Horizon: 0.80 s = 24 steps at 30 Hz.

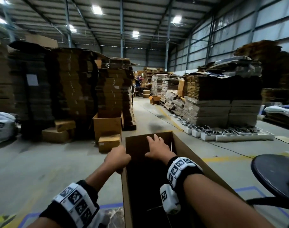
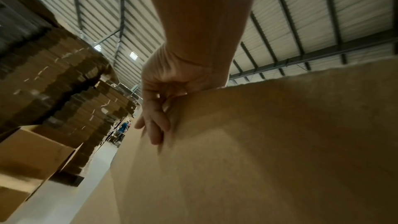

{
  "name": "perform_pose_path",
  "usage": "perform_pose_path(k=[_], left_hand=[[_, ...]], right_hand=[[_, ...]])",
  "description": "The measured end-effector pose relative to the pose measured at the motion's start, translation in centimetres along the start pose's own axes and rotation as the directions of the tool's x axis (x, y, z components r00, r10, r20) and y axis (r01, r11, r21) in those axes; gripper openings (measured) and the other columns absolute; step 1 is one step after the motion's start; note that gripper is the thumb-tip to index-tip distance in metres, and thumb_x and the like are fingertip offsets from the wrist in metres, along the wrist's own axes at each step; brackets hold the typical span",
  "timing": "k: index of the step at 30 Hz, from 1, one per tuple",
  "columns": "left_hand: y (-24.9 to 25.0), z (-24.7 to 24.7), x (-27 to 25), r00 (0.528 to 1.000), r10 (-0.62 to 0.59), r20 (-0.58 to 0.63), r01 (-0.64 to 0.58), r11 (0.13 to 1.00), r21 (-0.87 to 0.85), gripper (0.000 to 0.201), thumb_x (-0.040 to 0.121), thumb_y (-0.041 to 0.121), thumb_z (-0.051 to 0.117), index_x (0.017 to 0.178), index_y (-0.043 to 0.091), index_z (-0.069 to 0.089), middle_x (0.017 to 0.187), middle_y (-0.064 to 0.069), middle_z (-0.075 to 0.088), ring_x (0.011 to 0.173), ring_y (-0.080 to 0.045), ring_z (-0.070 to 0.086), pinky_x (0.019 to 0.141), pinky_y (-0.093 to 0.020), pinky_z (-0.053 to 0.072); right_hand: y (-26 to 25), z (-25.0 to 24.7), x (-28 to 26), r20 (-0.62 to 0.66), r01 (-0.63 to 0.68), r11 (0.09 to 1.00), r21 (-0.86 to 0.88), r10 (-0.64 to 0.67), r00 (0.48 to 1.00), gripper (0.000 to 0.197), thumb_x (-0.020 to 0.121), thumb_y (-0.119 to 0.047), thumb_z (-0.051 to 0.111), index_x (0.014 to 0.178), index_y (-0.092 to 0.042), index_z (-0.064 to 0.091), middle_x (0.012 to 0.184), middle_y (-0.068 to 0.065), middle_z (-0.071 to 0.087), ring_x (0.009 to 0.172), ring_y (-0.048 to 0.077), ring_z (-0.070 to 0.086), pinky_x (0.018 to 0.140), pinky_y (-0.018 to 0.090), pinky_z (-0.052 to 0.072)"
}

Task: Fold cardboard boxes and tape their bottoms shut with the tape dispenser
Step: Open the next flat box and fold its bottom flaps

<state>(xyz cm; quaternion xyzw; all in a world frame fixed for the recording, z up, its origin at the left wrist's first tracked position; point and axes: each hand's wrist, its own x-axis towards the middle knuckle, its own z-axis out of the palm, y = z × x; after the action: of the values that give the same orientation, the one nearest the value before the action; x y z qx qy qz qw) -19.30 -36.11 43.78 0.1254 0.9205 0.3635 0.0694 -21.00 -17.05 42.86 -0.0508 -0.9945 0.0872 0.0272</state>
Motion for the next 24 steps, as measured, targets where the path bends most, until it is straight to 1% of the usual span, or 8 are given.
perform_pose_path(k=[4, 7, 10, 12, 15, 19, 21, 24], left_hand=[[-0.4, -0.9, 1.5, 1.0, -0.012, 0.027, 0.007, 0.98, 0.199, 0.008, 0.091, 0.017, 0.059, 0.092, 0.01, 0.063, 0.08, -0.008, 0.07, 0.07, -0.018, 0.071, 0.06, -0.031, 0.061], [-0.6, -1.0, 2.3, 0.997, -0.038, 0.069, 0.029, 0.992, 0.124, 0.012, 0.095, 0.012, 0.055, 0.102, 0.006, 0.062, 0.09, -0.012, 0.069, 0.077, -0.022, 0.072, 0.064, -0.033, 0.062], [-1.2, -0.6, 2.7, 0.997, -0.052, 0.056, 0.051, 0.999, 0.013, 0.019, 0.098, 0.009, 0.047, 0.112, 0.004, 0.059, 0.095, -0.012, 0.064, 0.078, -0.021, 0.068, 0.059, -0.029, 0.058], [-1.6, -0.4, 3.0, 0.998, -0.055, 0.033, 0.056, 0.998, -0.041, 0.021, 0.099, 0.009, 0.046, 0.116, 0.005, 0.057, 0.097, -0.01, 0.062, 0.08, -0.019, 0.065, 0.058, -0.028, 0.056], [-2.1, -0.8, 3.6, 0.995, -0.097, 0.012, 0.098, 0.99, -0.104, 0.021, 0.1, 0.01, 0.043, 0.114, 0.003, 0.055, 0.093, -0.011, 0.061, 0.071, -0.019, 0.063, 0.045, -0.024, 0.048], [-1.9, -1.7, 4.5, 0.992, -0.123, -0.018, 0.122, 0.99, -0.066, 0.02, 0.101, 0.013, 0.041, 0.106, 0.004, 0.058, 0.096, -0.014, 0.062, 0.077, -0.024, 0.066, 0.053, -0.031, 0.054], [-1.6, -1.1, 4.6, 0.993, -0.116, -0.021, 0.115, 0.993, -0.037, 0.022, 0.101, 0.013, 0.041, 0.111, 0.003, 0.058, 0.098, -0.014, 0.061, 0.078, -0.024, 0.065, 0.059, -0.034, 0.057], [-0.6, 0.4, 5.0, 0.998, -0.067, -0.012, 0.067, 0.998, 0.006, 0.048, 0.099, 0.012, 0.041, 0.147, 0.01, 0.035, 0.13, -0.019, 0.052, 0.097, -0.029, 0.063, 0.069, -0.039, 0.059]], right_hand=[[0.9, 0.9, 3.4, -0.051, 0.02, 0.994, -0.104, -0.025, 0.998, 0.095, 0.088, -0.03, 0.069, 0.157, -0.022, 0.003, 0.164, 0.01, -0.011, 0.15, 0.036, -0.01, 0.118, 0.06, 0.015], [1.5, 1.2, 5.2, -0.042, 0.035, 0.987, -0.155, -0.042, 0.998, 0.102, 0.088, -0.028, 0.069, 0.157, -0.022, -0.006, 0.165, 0.009, -0.011, 0.15, 0.035, -0.014, 0.119, 0.059, 0.008], [1.3, 1.3, 5.6, -0.092, 0.025, 0.973, -0.23, -0.047, 0.995, 0.081, 0.089, -0.026, 0.065, 0.154, -0.016, 0.018, 0.159, 0.012, 0.025, 0.149, 0.033, 0.014, 0.118, 0.06, 0.01], [1.2, 1.8, 5.0, -0.278, 0.006, 0.961, -0.278, -0.086, 0.957, 0.042, 0.09, -0.017, 0.056, 0.132, -0.016, 0.05, 0.132, 0.01, 0.056, 0.126, 0.03, 0.049, 0.114, 0.052, 0.028], [1.1, 4.0, 2.9, -0.432, 0.036, 0.966, -0.254, -0.147, 0.89, 0.022, 0.082, -0.005, 0.052, 0.095, -0.013, 0.068, 0.094, 0.01, 0.068, 0.088, 0.033, 0.064, 0.082, 0.041, 0.048], [2.4, 9.6, -0.1, -0.253, 0.087, 0.953, -0.291, -0.164, 0.953, 0.009, 0.057, -0.008, 0.07, 0.059, -0.017, 0.066, 0.063, 0.003, 0.059, 0.051, 0.025, 0.059, 0.038, 0.028, 0.043], [3.8, 12.4, -1.1, -0.242, 0.084, 0.958, -0.273, -0.153, 0.958, 0.015, 0.062, -0.006, 0.059, 0.069, -0.016, 0.067, 0.074, 0.005, 0.059, 0.063, 0.028, 0.061, 0.041, 0.032, 0.048], [4.6, 12.9, -2.3, -0.079, 0.065, 0.982, -0.175, -0.08, 0.994, 0.031, 0.079, -0.01, 0.058, 0.109, -0.013, 0.058, 0.115, 0.009, 0.051, 0.108, 0.032, 0.05, 0.077, 0.043, 0.054]])
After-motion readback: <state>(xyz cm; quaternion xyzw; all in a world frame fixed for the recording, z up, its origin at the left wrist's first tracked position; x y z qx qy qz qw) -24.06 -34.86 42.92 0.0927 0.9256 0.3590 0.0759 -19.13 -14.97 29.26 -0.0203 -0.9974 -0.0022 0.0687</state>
